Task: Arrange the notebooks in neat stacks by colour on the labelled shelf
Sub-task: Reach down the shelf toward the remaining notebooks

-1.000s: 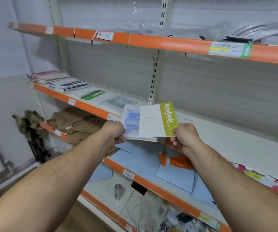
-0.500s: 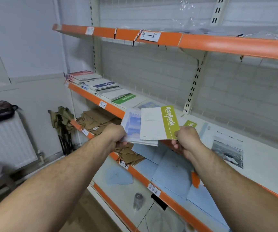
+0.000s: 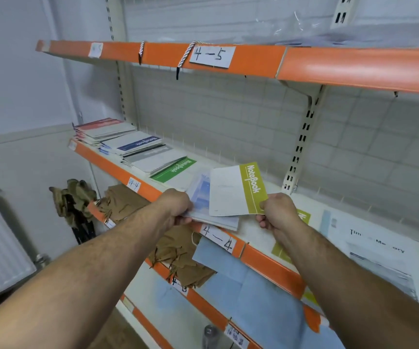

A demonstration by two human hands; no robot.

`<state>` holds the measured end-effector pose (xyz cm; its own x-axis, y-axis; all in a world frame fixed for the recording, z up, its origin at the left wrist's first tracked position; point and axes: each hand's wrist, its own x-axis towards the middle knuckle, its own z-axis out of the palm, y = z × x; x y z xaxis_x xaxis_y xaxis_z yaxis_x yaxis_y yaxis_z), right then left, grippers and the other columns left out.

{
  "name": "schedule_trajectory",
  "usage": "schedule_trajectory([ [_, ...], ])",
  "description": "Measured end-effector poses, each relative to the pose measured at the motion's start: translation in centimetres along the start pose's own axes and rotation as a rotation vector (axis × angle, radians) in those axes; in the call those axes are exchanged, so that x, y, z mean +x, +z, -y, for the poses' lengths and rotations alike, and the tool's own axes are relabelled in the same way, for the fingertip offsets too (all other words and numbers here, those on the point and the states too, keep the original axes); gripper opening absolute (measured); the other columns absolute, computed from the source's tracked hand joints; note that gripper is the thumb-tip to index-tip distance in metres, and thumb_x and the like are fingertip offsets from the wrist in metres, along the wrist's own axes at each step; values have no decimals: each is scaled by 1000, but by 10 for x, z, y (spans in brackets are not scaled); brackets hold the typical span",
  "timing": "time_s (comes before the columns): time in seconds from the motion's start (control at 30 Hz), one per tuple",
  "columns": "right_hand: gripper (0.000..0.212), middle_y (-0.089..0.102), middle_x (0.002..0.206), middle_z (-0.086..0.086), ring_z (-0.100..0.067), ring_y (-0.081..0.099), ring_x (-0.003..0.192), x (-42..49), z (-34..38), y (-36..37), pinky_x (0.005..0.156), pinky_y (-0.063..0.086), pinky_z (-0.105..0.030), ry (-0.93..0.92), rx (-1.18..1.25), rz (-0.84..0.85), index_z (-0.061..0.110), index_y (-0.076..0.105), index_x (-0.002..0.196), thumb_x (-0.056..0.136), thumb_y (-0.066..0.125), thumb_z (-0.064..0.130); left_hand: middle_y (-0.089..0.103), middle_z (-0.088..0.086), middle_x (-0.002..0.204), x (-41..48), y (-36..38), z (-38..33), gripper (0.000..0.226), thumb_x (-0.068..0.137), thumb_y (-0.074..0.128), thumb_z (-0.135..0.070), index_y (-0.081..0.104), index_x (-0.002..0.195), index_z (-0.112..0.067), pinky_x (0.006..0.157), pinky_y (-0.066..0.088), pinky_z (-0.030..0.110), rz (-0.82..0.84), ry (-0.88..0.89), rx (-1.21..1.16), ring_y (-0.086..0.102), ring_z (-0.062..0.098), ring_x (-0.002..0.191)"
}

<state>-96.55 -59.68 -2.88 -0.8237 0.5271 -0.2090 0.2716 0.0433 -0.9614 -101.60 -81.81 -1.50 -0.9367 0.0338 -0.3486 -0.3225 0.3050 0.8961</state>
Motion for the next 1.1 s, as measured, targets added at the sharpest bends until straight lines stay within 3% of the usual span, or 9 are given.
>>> schedule_trajectory([
  [0.2,21,57,80,-17,-17,48,38,25,0,1,39,36,-23,26,19,-102,5,53,102,93,37,-3,54,15,77,55,14,-17,12,92,48,5,52,85,-4,36,43,21,81,23,101,53,22,49],
  [0.33,20,55,75,-16,-18,46,36,35,1,6,39,34,-22,51,23,-202,6,51,105,92,37,-1,58,21,75,88,18,-34,10,91,47,5,54,85,1,33,40,20,128,68,173,56,27,45],
  [0.43,19,52,64,-14,-16,44,32,34,5,13,37,33,-20,60,12,-275,4,52,101,91,37,-2,59,20,72,115,18,-45,5,86,55,0,59,86,4,46,52,30,131,159,274,62,32,56],
  [0.57,21,51,50,-11,-19,44,36,28,6,24,40,35,-23,51,39,-381,2,56,94,88,37,-5,59,11,81,138,15,-50,13,83,65,-15,56,80,-5,58,43,26,156,328,574,61,30,78],
  [0.67,20,54,56,-12,-19,47,38,23,4,34,40,37,-24,73,57,-454,3,56,95,89,38,-4,56,8,89,149,15,-49,17,83,67,-20,56,87,-8,66,44,26,186,397,693,63,30,91],
  [0.8,20,55,56,-13,-21,48,40,16,-1,46,41,37,-25,80,62,-515,3,58,91,89,39,-3,56,7,91,158,15,-42,22,85,66,-24,55,94,-7,64,42,27,249,475,757,55,26,79],
  [0.93,19,59,63,-14,-21,49,44,11,-2,54,42,38,-26,82,84,-559,4,56,99,91,40,-1,58,13,113,162,11,-39,49,86,64,-26,45,125,-2,63,42,28,252,527,769,56,27,88],
  [1.1,23,59,75,-16,-19,49,43,2,-3,60,42,39,-26,85,107,-578,3,56,108,92,39,-1,55,9,105,164,5,-34,57,87,63,-31,42,130,0,56,38,27,263,565,832,53,24,84],
])
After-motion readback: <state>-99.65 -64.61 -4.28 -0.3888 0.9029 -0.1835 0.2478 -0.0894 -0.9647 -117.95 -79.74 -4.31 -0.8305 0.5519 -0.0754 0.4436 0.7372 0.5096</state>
